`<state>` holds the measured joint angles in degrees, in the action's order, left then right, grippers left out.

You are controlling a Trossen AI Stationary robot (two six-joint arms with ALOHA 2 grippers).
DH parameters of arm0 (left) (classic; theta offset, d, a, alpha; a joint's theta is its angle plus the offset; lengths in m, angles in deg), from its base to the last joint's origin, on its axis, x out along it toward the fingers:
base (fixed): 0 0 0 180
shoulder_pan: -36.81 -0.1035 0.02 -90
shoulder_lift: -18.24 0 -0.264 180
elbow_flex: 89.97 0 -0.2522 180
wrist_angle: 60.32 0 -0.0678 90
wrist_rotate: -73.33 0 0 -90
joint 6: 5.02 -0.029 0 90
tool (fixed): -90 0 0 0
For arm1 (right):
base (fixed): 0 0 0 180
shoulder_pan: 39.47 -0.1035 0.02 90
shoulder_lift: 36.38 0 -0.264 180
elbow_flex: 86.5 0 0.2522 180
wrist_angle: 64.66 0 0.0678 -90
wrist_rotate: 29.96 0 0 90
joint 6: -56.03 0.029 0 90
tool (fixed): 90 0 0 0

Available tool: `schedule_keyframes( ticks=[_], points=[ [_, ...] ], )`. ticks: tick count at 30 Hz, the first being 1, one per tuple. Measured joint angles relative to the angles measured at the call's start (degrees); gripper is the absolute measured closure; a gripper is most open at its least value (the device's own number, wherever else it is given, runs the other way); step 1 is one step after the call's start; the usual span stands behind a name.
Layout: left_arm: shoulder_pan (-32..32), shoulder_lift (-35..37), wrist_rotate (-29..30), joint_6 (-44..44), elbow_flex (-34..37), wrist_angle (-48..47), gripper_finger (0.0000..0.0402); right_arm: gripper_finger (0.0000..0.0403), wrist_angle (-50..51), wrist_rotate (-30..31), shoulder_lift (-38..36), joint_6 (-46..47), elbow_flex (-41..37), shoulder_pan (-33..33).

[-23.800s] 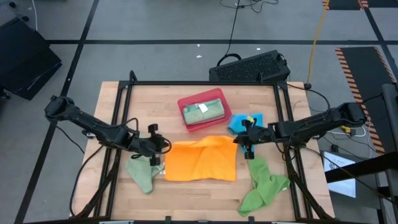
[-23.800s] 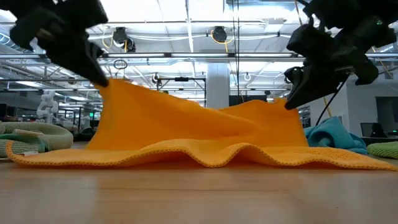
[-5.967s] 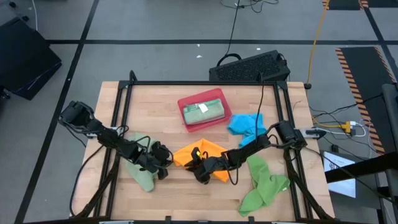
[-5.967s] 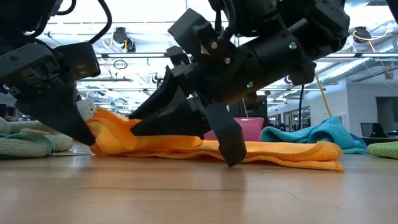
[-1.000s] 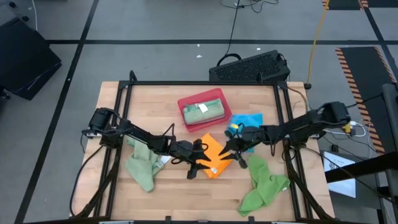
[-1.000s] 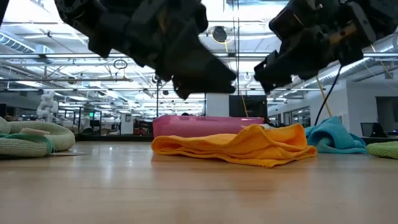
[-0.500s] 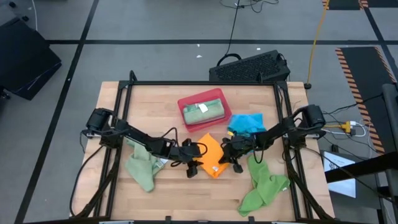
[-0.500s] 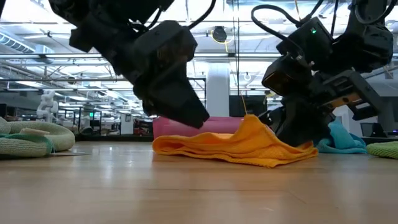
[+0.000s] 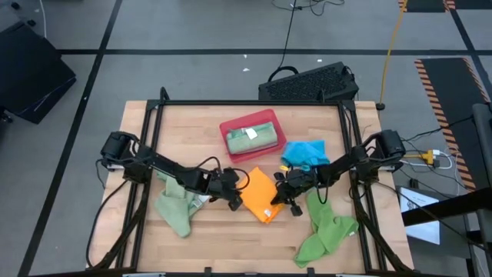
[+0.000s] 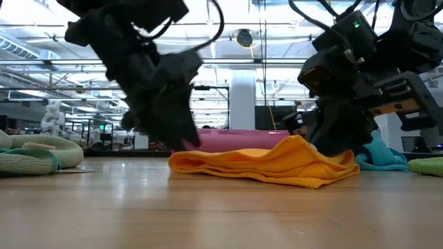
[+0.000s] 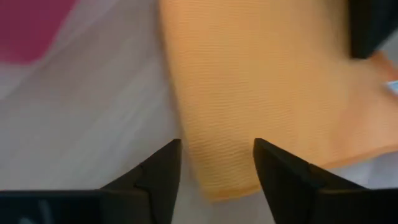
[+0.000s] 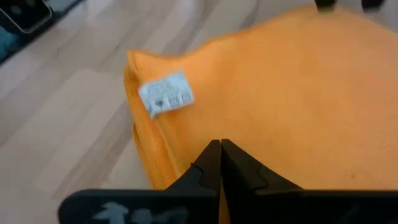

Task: Fold microfiber towels
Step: Fold the yellow microfiber cloth

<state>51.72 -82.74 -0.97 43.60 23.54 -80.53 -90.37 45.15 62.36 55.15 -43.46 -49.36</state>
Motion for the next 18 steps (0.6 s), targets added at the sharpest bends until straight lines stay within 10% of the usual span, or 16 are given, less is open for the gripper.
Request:
schedule_keyframes(
  ticks=[8,18],
  points=[
    [1.1,0.1,1.1,-4.5,-0.2,1.1,0.0122,0.0401,1.4,0.2,0.0,0.1,-0.1,-1.3],
    [7.9,0.8,8.9,-30.0,-0.2,16.0,0.0145,0.0395,4.2,11.4,-4.5,6.0,0.0,-5.0]
  ],
)
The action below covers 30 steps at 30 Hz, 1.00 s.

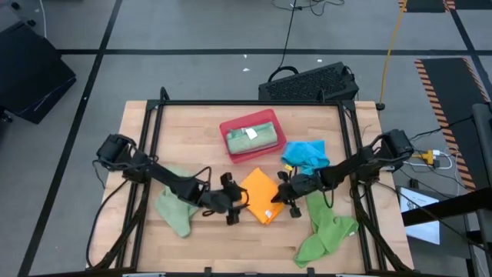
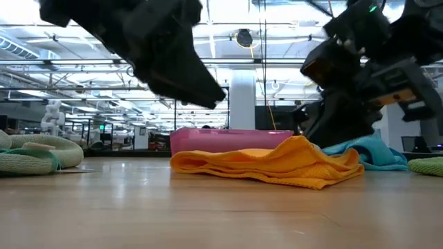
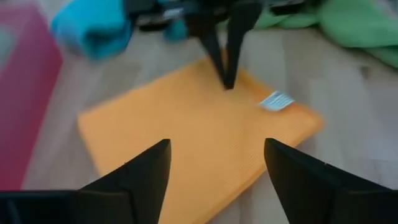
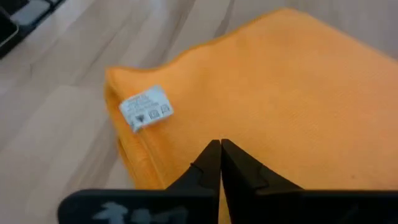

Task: Fold microfiber towels
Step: Fold the yellow microfiber cloth, then put the folded yellow microfiber cloth into the red bin

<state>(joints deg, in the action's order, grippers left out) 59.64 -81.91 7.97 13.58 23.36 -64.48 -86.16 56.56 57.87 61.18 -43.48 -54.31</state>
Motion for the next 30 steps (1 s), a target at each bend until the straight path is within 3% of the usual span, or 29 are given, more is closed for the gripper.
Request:
schedule_keyframes(
  ticks=[8,13,17,24,30],
  points=[
    [3.0,-6.4,5.3,-9.8,0.0,6.4,0.0151,0.0304,5.4,17.0,-3.3,2.1,2.8,-11.9],
    [3.6,-10.1,5.5,-10.2,0.1,10.4,0.0133,0.023,7.9,18.7,1.9,4.6,8.4,-15.4],
    [4.7,-12.0,5.5,-11.4,0.1,13.8,0.0123,0.0194,10.9,18.8,7.7,2.0,13.9,-16.7],
    [5.9,-12.0,6.9,-11.2,0.0,13.9,0.0127,0.0186,13.7,21.0,13.2,-1.8,18.1,-16.9],
    [5.7,-12.0,6.9,-11.9,0.0,14.7,0.0126,0.0226,16.9,22.7,14.1,-1.4,18.4,-16.8]
  ],
)
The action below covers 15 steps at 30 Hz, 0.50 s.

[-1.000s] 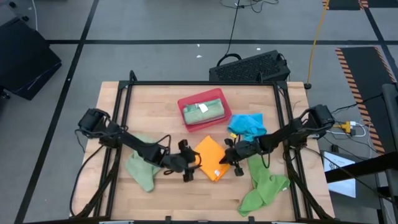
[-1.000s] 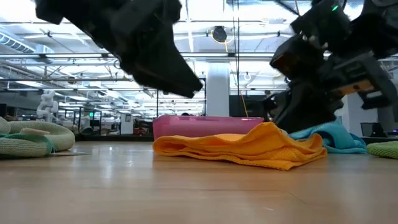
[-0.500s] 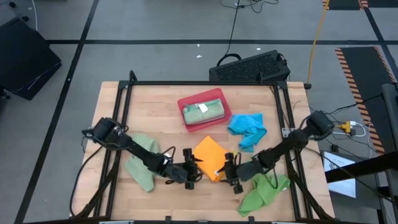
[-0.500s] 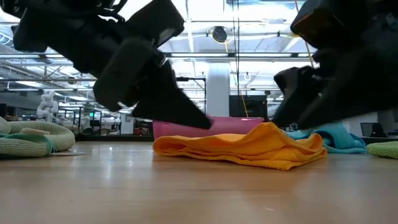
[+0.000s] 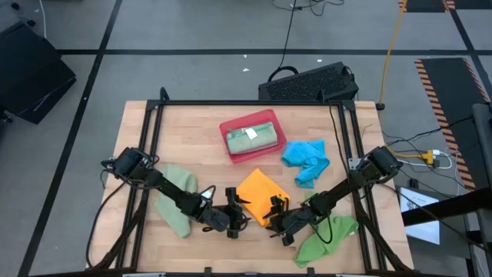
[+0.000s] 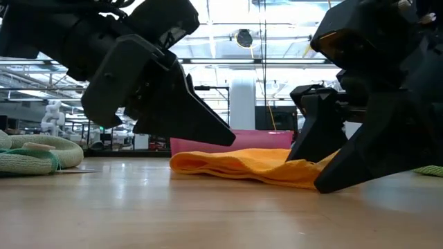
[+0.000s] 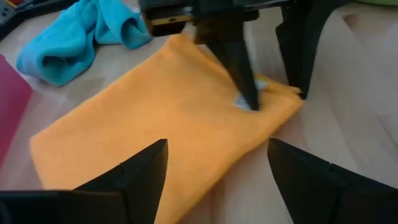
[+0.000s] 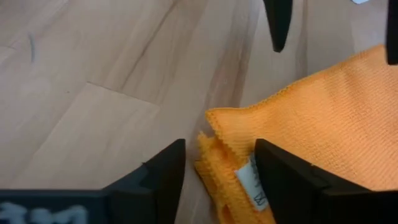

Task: Fold microfiber towels
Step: Put the folded yellow microfiber cloth into the red bin

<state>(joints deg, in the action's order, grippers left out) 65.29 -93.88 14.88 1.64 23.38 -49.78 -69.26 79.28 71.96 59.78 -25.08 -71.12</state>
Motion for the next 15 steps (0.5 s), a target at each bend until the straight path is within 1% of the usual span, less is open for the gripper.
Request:
schedule_keyframes(
  ticks=[2,8,10,12,15],
  points=[
    [-0.4,0.0,0.0,0.0,0.0,-0.1,0.0127,0.0258,0.0,-0.1,0.2,0.0,0.0,0.1],
    [-0.9,0.0,0.0,-0.2,0.0,0.2,0.0128,0.0381,-0.4,0.1,0.3,0.0,-2.0,1.2],
    [-0.9,0.0,0.0,-0.7,0.0,0.6,0.0128,0.0392,-0.3,0.2,0.2,0.1,-2.2,1.6],
    [-0.9,0.0,0.0,-1.7,0.0,2.0,0.0128,0.0385,-0.2,0.0,-0.4,0.1,-2.3,2.2],
    [-0.8,0.0,0.0,-3.1,0.0,4.8,0.0128,0.0385,0.1,-2.0,-2.8,0.1,-2.5,3.4]
  ],
)
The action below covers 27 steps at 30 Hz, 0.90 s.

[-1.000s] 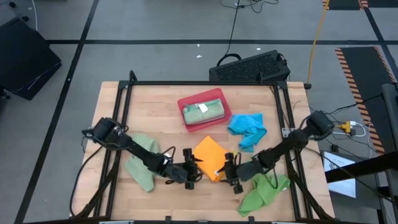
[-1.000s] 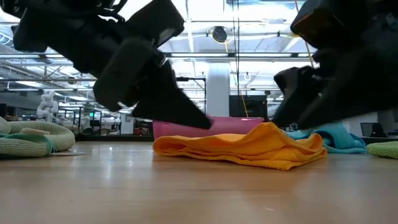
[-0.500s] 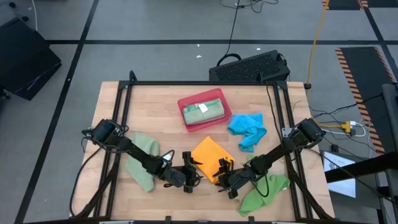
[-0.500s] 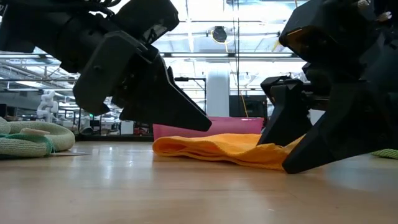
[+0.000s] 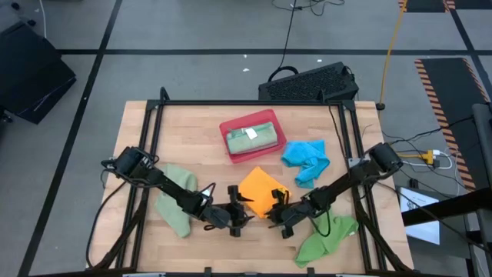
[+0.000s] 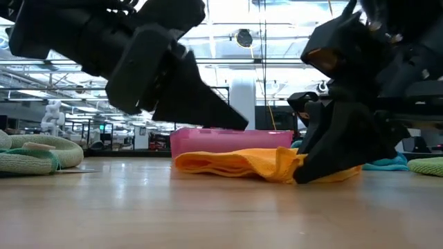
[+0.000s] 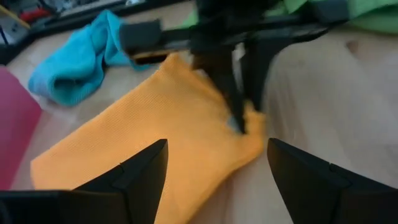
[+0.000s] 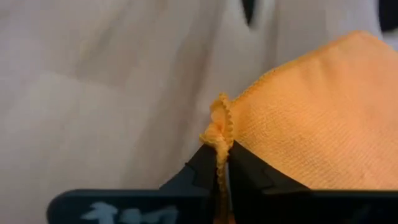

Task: Fold microfiber towels
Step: Put the folded yellow microfiber cloth into the red bin

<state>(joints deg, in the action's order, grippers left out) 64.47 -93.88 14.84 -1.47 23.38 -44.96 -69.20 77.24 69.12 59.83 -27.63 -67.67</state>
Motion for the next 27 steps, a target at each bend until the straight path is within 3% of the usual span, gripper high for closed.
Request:
schedule_keyframes(
  ticks=[5,11,20,23,27],
  points=[
    [0.7,0.0,0.0,-2.6,0.0,1.6,0.0128,0.0397,2.1,-4.2,-5.4,1.5,-0.1,2.9],
    [0.7,-1.8,4.4,-5.1,0.0,4.0,0.0119,0.039,3.5,-6.5,-11.8,3.0,-0.1,6.5],
    [-1.4,-6.9,11.1,-10.7,0.0,18.0,0.0123,0.0393,4.1,-10.5,-16.9,2.6,0.0,10.0],
    [-2.8,-6.9,11.5,-8.3,0.0,16.9,0.0156,0.0393,4.1,-11.5,-16.9,2.6,0.0,10.5],
    [-4.0,-6.9,8.5,-7.8,0.0,15.8,0.0256,0.0393,4.7,-11.5,-16.9,2.6,0.0,10.7]
  ],
)
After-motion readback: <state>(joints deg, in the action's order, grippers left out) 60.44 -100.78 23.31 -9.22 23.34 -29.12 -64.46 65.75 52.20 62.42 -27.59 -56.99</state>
